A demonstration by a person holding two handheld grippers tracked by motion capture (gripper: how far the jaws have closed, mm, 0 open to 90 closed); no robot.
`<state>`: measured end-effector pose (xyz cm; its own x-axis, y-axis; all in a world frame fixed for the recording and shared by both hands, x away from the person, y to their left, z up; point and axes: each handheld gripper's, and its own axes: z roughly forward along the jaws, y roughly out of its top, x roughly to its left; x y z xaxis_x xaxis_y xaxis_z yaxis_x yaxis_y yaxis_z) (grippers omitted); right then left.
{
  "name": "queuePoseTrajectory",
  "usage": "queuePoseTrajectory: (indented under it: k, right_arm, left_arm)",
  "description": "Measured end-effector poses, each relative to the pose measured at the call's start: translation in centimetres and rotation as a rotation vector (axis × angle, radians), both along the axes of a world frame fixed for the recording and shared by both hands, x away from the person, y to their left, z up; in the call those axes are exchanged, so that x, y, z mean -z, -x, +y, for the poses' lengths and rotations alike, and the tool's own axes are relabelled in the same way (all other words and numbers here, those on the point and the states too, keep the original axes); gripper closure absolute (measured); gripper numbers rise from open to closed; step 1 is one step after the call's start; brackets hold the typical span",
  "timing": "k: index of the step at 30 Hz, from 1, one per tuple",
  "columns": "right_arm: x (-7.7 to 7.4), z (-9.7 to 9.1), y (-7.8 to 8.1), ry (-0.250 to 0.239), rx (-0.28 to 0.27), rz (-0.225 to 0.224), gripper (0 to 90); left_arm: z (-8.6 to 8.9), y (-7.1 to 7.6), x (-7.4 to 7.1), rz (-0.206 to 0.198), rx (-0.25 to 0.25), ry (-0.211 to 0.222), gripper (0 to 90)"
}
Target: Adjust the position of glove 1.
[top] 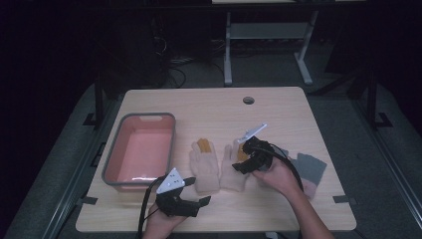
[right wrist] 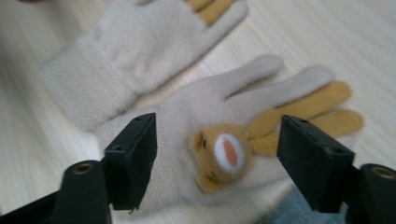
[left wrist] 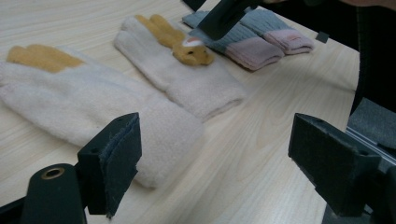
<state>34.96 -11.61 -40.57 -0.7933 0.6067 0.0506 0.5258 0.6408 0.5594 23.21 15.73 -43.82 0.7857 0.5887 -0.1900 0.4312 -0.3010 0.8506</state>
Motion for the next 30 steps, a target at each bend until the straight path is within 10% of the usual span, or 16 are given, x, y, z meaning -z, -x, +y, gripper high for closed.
queuePoseTrajectory:
  k: [10, 19, 30]
  right_arm:
    - [3.3, 1.1, -1.5, 0.112, 0.022, 0.101, 38.6]
    - [3.7, 1.4, -1.1, 0.162, 0.011, 0.048, 58.4]
    - [1.9, 0.5, -0.8, 0.126, 0.0, 0.011, 62.2]
  left_arm:
    - [0.1, 0.3, -0.2, -0.009, -0.008, 0.003, 17.4]
    - [0.4, 0.3, -0.5, -0.014, -0.026, 0.012, 17.4]
    - [0.6, 0.5, -0.9, -0.029, -0.037, 0.017, 17.4]
